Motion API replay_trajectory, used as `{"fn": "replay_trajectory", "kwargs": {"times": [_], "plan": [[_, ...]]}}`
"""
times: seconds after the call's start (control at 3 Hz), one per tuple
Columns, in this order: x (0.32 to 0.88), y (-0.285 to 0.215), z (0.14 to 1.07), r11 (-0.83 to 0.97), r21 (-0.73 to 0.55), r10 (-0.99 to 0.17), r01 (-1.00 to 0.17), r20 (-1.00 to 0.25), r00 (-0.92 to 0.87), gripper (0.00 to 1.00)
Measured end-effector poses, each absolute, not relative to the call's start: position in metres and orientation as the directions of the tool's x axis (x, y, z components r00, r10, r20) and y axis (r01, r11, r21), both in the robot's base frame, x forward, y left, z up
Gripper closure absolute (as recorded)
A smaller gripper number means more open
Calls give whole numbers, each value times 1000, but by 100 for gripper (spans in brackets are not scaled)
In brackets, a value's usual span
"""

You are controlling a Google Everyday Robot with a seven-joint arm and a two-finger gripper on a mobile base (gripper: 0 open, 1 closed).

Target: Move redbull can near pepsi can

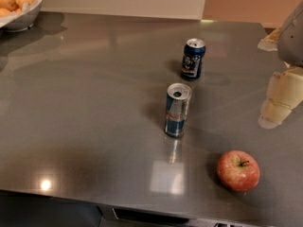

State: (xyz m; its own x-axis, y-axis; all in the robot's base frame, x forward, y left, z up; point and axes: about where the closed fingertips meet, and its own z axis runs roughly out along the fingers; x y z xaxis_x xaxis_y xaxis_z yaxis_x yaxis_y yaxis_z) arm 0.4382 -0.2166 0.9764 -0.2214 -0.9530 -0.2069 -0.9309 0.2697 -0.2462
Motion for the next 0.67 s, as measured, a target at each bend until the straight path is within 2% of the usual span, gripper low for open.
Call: {"fn": "replay_trajectory", "kwargs": {"times": [0.33,0.67], "plan": [[438,-217,976,270,-246,-953,-931,-207,-221,0],[443,-197,975,232,-237,-950,-943,-265,-166,0]]}}
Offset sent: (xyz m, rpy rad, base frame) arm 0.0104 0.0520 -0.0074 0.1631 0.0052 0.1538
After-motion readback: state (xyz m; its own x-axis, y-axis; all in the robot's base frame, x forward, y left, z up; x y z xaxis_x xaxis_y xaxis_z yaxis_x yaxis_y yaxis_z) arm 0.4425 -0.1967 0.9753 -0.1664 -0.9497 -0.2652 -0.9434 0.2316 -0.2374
